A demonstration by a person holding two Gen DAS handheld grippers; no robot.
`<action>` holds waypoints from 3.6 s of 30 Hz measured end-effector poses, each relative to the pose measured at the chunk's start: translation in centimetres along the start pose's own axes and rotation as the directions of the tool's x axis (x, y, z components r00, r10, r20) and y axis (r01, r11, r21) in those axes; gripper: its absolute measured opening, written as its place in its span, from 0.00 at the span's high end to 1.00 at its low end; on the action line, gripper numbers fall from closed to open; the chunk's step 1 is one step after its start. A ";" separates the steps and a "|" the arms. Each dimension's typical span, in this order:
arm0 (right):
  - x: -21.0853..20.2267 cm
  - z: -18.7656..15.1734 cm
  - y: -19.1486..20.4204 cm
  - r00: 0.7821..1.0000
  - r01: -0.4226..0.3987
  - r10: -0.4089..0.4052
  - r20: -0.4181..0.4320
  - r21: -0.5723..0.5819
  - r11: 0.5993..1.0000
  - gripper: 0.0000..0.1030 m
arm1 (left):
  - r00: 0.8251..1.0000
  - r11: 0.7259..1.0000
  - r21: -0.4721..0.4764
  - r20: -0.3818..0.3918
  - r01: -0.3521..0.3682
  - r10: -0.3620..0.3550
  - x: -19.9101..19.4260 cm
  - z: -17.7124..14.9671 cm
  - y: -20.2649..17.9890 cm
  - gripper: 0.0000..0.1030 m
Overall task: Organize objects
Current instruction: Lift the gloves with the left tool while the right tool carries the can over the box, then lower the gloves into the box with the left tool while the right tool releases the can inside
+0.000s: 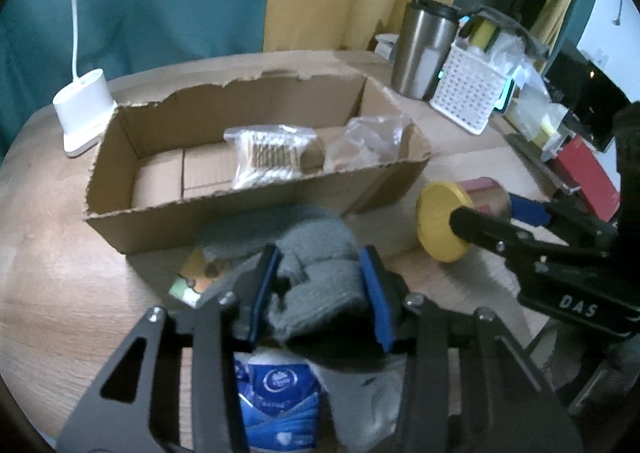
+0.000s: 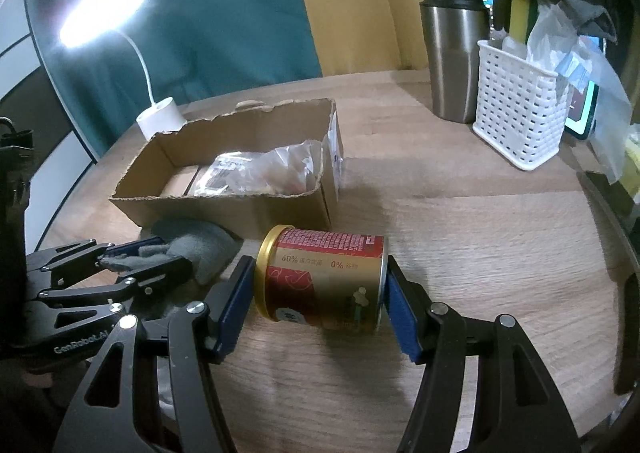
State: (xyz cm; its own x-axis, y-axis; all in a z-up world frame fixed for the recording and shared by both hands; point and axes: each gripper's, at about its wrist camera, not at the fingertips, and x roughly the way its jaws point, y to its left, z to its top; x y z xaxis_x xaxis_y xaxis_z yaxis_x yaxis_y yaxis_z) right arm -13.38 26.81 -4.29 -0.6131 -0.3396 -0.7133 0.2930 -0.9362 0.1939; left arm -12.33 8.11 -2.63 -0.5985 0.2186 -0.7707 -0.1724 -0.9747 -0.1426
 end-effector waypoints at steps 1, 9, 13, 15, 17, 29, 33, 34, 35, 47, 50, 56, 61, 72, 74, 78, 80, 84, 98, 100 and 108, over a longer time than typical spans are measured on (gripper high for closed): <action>-0.1 0.0 0.0 1.000 0.001 -0.001 0.001 -0.001 1.000 0.37 | 1.000 1.000 0.000 0.004 0.007 -0.007 -0.2 0.1 0.0 0.59; -1.1 0.6 0.9 1.000 0.015 -0.014 0.019 -0.022 1.000 0.37 | 0.998 1.000 -0.001 0.059 0.031 -0.031 -2.4 0.6 0.3 0.59; -1.6 0.9 1.3 0.999 0.018 -0.017 0.031 -0.033 0.999 0.37 | 0.995 0.999 0.000 0.089 0.043 -0.043 -3.7 1.0 0.5 0.59; -1.9 1.1 1.5 0.999 0.020 -0.019 0.038 -0.038 0.999 0.37 | 0.994 0.999 0.001 0.100 0.044 -0.044 -4.2 1.1 0.6 0.59; -2.2 1.3 1.6 0.999 0.021 -0.019 0.043 -0.043 0.999 0.37 | 0.992 0.999 0.002 0.111 0.051 -0.051 -4.7 1.3 0.6 0.59; -3.3 3.2 1.3 0.996 0.047 -0.044 0.082 -0.039 0.998 0.37 | 0.987 0.998 -0.021 0.154 0.058 -0.054 -5.9 2.4 2.0 0.59; -3.5 4.0 1.6 0.994 0.046 -0.042 0.097 -0.047 0.998 0.37 | 0.984 0.998 -0.015 0.169 0.062 -0.059 -6.2 3.0 2.2 0.59; -3.5 4.1 1.6 0.994 0.048 -0.043 0.099 -0.048 0.998 0.37 | 0.984 0.998 -0.016 0.170 0.064 -0.061 -6.2 3.2 2.2 0.59; -3.4 4.3 1.7 0.994 0.048 -0.043 0.100 -0.049 0.998 0.37 | 0.984 0.998 -0.016 0.169 0.068 -0.064 -6.2 3.3 2.2 0.59; -2.7 6.5 2.4 0.992 0.034 -0.025 0.120 -0.069 0.997 0.37 | 0.979 0.997 -0.023 0.190 0.077 -0.072 -5.9 5.2 2.9 0.59; -2.5 6.9 2.5 0.992 0.029 -0.020 0.123 -0.075 0.997 0.37 | 0.978 0.996 -0.031 0.192 0.086 -0.078 -5.7 5.6 3.1 0.59; -2.0 7.4 2.4 0.993 0.030 -0.022 0.116 -0.074 0.997 0.37 | 0.978 0.995 -0.045 0.191 0.090 -0.079 -5.0 6.3 3.4 0.59; -1.2 7.7 2.2 0.994 0.027 -0.019 0.109 -0.076 0.997 0.37 | 0.978 0.995 -0.054 0.195 0.079 -0.067 -4.5 7.0 3.8 0.59; 0.6 8.6 1.8 0.995 0.012 -0.006 0.102 -0.061 0.998 0.37 | 0.984 0.998 -0.046 0.174 0.039 -0.031 -2.2 7.5 3.8 0.59; 1.0 8.9 1.8 0.995 0.008 -0.002 0.097 -0.063 0.998 0.37 | 0.985 0.998 -0.052 0.171 0.038 -0.029 -1.8 7.6 3.9 0.59; 1.9 9.4 1.9 0.996 0.005 0.001 0.089 -0.069 0.998 0.37 | 0.986 0.997 -0.061 0.165 0.041 -0.031 -1.0 7.8 4.3 0.59; 2.3 9.8 2.1 0.996 0.004 0.003 0.087 -0.079 0.997 0.37 | 0.987 0.997 -0.064 0.160 0.043 -0.032 -0.6 8.0 4.5 0.59; 3.1 10.2 2.4 0.996 -0.005 0.013 0.086 -0.088 0.996 0.37 | 0.988 0.996 -0.077 0.149 0.049 -0.038 0.4 8.4 4.8 0.59; 5.3 10.8 2.7 0.998 -0.012 0.018 0.055 -0.111 0.994 0.37 | 0.993 0.990 -0.128 0.114 0.059 -0.044 2.6 8.6 5.7 0.59; 5.5 10.8 2.7 0.998 -0.012 0.019 0.056 -0.111 0.994 0.37 | 0.994 0.992 -0.123 0.108 0.037 -0.024 3.0 8.6 5.7 0.59; 6.4 11.2 2.8 0.998 -0.016 0.023 0.062 -0.105 0.994 0.37 | 0.994 0.987 -0.147 0.090 0.068 -0.055 4.0 8.4 5.9 0.59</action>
State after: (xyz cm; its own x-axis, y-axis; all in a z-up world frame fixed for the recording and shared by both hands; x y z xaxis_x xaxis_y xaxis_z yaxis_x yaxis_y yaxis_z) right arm -24.66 20.98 -0.78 -0.6503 -0.3658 -0.6658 0.3785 -0.9159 0.1335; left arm -22.28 3.63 -1.38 -0.6561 0.2753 -0.7027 -0.0958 -0.9539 -0.2843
